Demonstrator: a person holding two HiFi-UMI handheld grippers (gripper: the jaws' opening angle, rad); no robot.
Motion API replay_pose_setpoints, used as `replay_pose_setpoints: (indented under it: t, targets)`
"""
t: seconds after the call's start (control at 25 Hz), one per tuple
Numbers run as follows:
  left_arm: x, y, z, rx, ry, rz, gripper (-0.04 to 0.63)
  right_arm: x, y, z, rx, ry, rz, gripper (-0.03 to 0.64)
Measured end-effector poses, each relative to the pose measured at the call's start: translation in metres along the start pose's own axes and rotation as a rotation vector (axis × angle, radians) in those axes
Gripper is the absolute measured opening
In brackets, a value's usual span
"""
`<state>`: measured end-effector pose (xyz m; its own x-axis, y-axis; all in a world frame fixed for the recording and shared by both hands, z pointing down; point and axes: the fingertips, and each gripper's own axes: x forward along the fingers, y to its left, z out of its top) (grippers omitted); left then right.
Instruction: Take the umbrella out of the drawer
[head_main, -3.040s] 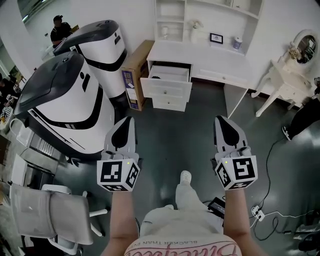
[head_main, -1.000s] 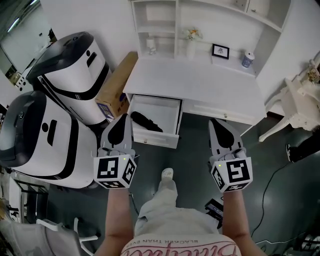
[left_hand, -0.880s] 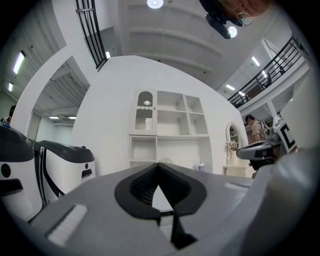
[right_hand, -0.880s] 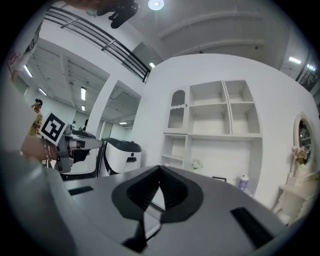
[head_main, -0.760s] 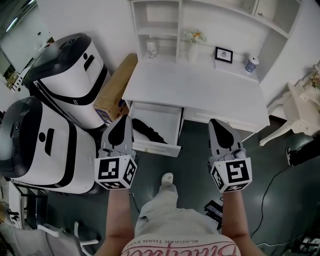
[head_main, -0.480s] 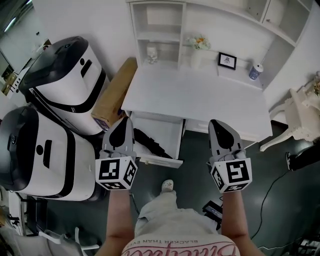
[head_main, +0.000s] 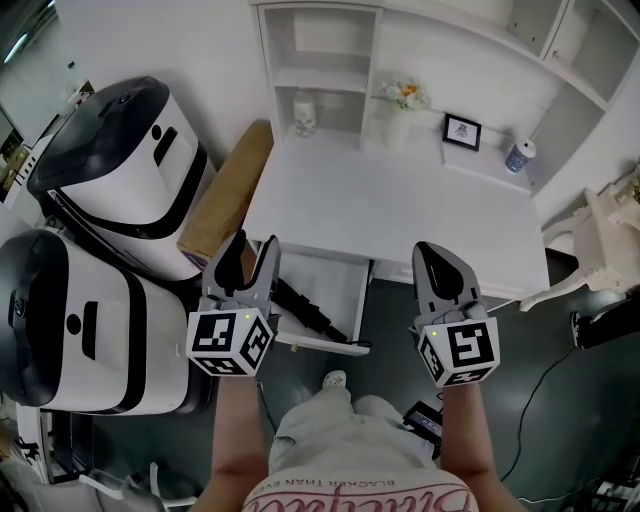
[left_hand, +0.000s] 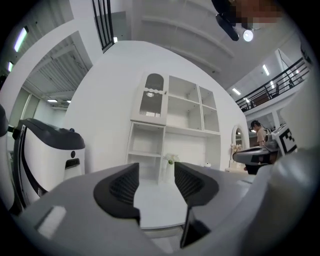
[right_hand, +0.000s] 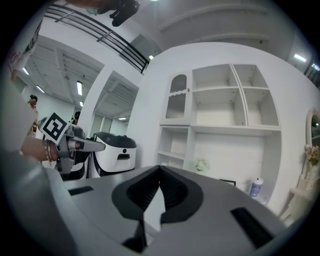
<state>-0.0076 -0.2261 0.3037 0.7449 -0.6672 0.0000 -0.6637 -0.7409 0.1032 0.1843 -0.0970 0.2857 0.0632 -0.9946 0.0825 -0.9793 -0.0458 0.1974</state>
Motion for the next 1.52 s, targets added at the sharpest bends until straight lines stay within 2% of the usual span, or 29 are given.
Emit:
replay_pose_setpoints:
  t: [0.08, 0.16, 0.24, 0.6, 0.84, 1.2, 1.52]
  targets:
    - [0.005, -0.003, -0.001, -0.011, 0.005, -0.023, 0.274, 0.005, -0.001, -0.002, 0.001, 0.004, 0.003, 0.008]
    - [0.01, -0.004, -0.003, -0.017, 0.014, -0.03, 0.407, 0.009, -0.002, -0.003, 0.001, 0.007, 0.008, 0.008]
    - [0.014, -0.001, -0.005, -0.015, 0.026, -0.01, 0.462, 0.012, -0.002, -0.004, 0.001, 0.009, 0.015, 0.008]
    - [0.03, 0.008, -0.023, -0.021, 0.089, 0.081, 0.463, 0.036, -0.014, -0.018, 0.02, 0.027, 0.065, 0.008]
    - [0.038, 0.024, -0.047, -0.052, 0.151, 0.194, 0.462, 0.072, -0.018, -0.036, 0.028, 0.062, 0.164, 0.008]
    - [0.045, 0.043, -0.098, -0.162, 0.253, 0.361, 0.462, 0.129, -0.008, -0.065, 0.02, 0.115, 0.366, 0.008]
    - [0.048, 0.042, -0.168, -0.301, 0.387, 0.477, 0.462, 0.166, -0.006, -0.095, 0.037, 0.166, 0.477, 0.008]
